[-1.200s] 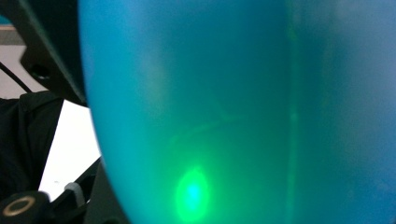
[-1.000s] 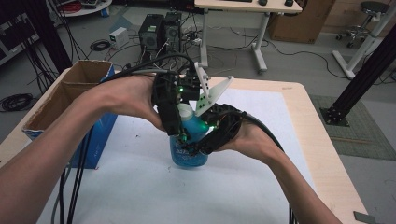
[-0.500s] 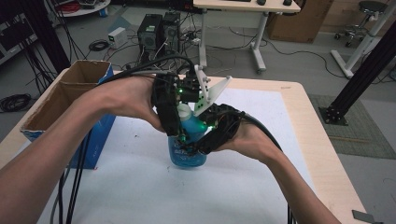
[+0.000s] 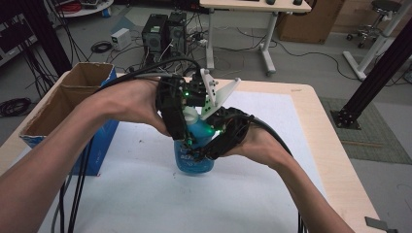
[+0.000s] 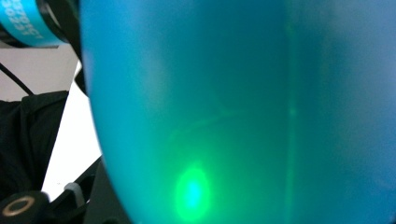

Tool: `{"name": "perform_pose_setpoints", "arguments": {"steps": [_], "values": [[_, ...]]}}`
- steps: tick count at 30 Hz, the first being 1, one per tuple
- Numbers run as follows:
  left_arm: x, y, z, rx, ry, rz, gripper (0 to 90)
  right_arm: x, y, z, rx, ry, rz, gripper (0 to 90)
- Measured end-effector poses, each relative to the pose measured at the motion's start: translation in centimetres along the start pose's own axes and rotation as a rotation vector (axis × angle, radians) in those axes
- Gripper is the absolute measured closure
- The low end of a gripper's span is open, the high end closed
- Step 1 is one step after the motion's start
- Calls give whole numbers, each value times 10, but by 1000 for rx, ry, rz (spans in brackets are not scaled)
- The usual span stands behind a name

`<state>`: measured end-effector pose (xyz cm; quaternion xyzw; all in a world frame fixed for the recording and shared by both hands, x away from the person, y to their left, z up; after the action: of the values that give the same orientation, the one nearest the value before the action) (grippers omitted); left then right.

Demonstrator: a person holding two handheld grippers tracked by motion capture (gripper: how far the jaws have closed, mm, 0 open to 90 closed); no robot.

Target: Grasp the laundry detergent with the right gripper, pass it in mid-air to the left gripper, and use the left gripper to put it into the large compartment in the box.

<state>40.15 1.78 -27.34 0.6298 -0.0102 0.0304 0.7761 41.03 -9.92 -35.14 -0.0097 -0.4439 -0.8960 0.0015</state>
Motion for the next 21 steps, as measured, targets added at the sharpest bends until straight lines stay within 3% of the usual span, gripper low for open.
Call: {"name": "perform_pose_setpoints", "arguments": {"steps": [21], "values": [[-1,0,1,13,2,-6,382,1,-1,-2,-16,-13,11,418]]}}
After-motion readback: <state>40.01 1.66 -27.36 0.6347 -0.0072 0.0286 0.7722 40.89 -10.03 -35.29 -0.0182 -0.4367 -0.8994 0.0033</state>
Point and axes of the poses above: each handheld gripper's, and its own axes: y roughly backward along the jaws, z roughly out of its top, x roughly to its left, the point moved 2 cm from there along -y, roughly forward along the jaws, and after that the axes turned 8 degrees about x, right-handed, at the moved point
